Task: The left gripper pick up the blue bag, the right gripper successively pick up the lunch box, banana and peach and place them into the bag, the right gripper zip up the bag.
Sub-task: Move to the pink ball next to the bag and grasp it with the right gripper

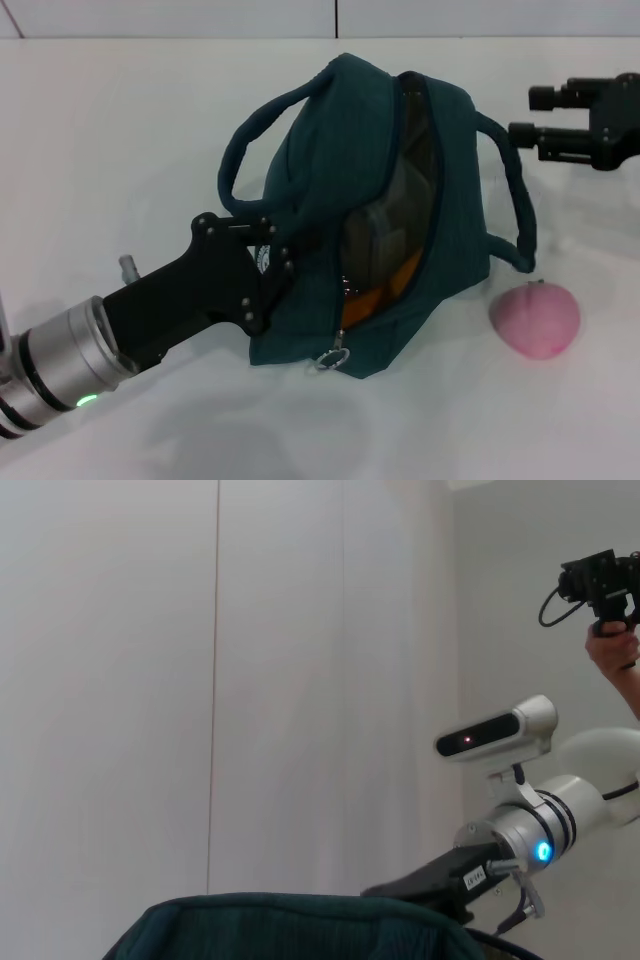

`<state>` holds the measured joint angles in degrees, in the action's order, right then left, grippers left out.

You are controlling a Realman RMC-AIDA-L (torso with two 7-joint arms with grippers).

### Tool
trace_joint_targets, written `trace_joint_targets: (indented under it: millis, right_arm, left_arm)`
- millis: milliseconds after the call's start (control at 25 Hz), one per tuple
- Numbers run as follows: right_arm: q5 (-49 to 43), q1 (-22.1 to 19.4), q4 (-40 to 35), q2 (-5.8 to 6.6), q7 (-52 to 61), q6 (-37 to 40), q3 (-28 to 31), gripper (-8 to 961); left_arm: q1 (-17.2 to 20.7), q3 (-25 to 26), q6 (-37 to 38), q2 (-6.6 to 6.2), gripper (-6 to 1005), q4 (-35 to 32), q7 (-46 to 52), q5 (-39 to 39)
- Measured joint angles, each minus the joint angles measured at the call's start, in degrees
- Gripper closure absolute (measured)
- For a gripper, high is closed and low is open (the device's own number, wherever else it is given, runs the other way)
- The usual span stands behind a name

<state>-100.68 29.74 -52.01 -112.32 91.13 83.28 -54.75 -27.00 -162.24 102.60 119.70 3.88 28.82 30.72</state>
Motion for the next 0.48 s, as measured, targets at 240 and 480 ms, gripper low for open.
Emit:
trace_joint_targets:
  millis: [240,480]
  right_arm:
    - [-1.6,0.0,-0.4,0.73,0.0,6.2,2.2,375]
    - [-2.0,-5.1,0.2,-0.62,-10.2,14.5,6.5,378]
  left_arm:
    - [0.0,0.0,0.0,0.00,919,-0.1,0.0,0.2]
    - [0.0,0.0,-0.1,0.00,916,-0.1,0.0,0.4]
